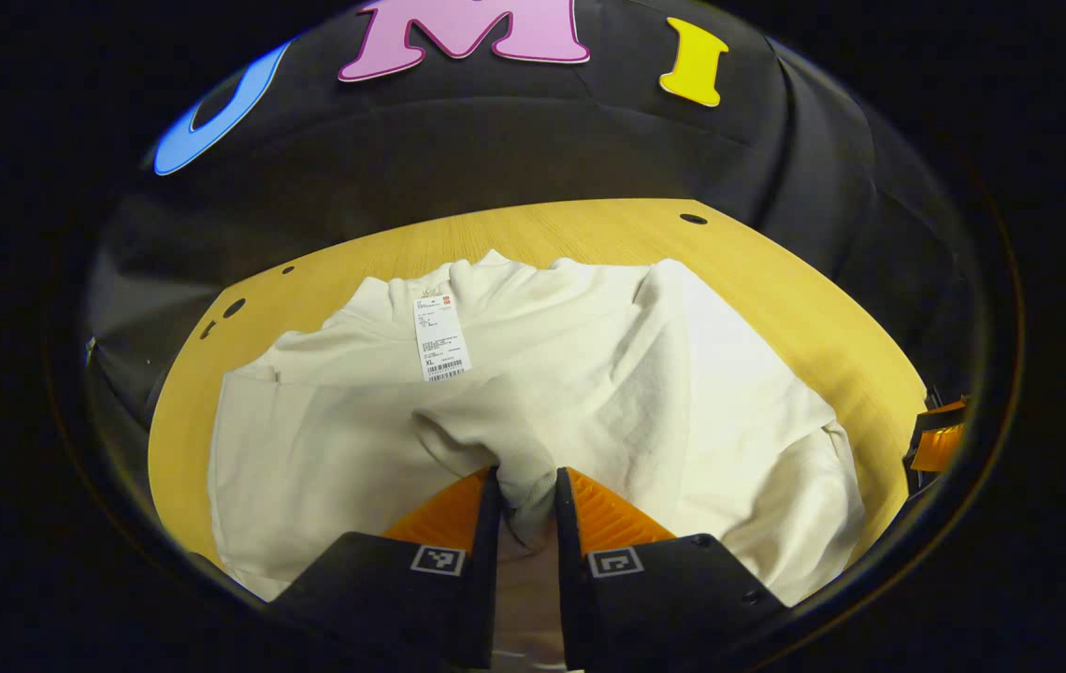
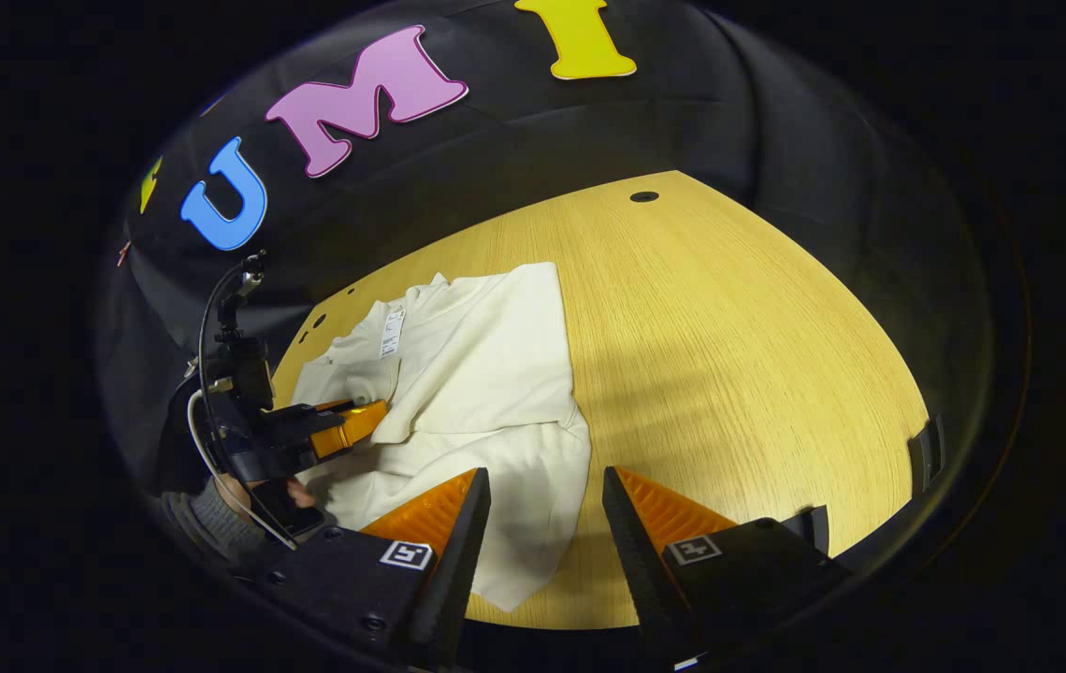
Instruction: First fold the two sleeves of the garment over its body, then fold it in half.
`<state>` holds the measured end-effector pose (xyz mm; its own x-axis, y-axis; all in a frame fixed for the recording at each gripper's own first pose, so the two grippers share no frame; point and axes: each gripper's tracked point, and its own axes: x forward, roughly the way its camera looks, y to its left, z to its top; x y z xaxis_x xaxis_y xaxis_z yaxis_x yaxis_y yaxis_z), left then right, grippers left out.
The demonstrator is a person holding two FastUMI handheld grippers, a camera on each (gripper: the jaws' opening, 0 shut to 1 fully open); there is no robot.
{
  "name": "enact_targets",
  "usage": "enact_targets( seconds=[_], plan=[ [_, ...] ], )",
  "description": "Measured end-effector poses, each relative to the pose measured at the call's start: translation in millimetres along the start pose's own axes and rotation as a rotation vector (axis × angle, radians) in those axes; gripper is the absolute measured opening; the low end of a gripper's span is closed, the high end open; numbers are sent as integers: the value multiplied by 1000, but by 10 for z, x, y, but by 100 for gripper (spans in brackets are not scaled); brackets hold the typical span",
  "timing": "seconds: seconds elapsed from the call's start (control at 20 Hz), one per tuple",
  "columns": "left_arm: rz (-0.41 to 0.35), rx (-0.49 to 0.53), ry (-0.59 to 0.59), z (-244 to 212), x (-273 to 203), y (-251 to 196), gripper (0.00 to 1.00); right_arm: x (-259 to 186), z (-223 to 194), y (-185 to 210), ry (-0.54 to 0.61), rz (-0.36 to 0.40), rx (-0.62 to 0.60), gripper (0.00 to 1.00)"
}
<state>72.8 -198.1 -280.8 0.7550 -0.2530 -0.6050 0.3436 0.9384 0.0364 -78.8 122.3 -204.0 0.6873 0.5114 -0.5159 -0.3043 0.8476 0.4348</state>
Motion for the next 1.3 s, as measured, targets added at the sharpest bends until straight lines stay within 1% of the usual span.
enact_targets(
  seconds=[0.05, 0.1, 0.15, 0.2, 0.25, 0.3, 0.4, 0.5, 0.6, 0.7, 0.9, 1.1, 1.3],
  plan=[
    [-5, 5, -4, 9, -27, -6, 37, -14, -20, 12, 2, -1, -1, 75],
    [-4, 9, -11, 14, -68, -1, 48, -17, -32, 19, 2, -2, -6, 75],
    [1, 14, -20, 29, -111, 10, 55, -20, -46, 33, 3, -2, -14, 75],
    [1, 16, -29, 32, -169, 17, 73, -27, -62, 47, 7, -2, -21, 75],
    [-6, 12, -36, 28, -245, 19, 79, -28, -86, 73, 12, 0, -27, 75],
    [-12, 4, -40, 13, -333, 35, 87, -37, -106, 97, 16, 4, -32, 75],
    [-21, -27, -49, -32, -550, 88, 95, -60, -180, 141, 27, 10, -49, 75],
    [-19, -62, -61, -123, -797, 210, 96, -94, -281, 194, 46, 15, -65, 75],
    [-1, -96, -63, -252, -1061, 400, 96, -128, -389, 251, 65, 22, -72, 75],
    [27, -130, -53, -441, -1293, 623, 96, -140, -515, 272, 87, 23, -79, 75],
    [96, -196, -2, -968, -1705, 1068, 96, -154, -713, 325, 122, 24, -84, 75],
    [133, -230, 51, -1415, -1907, 1262, 96, -148, -896, 323, 162, 14, -96, 75],
    [149, -230, 88, -1673, -1948, 1357, 95, -158, -1059, 300, 190, -4, -107, 75]
  ],
)
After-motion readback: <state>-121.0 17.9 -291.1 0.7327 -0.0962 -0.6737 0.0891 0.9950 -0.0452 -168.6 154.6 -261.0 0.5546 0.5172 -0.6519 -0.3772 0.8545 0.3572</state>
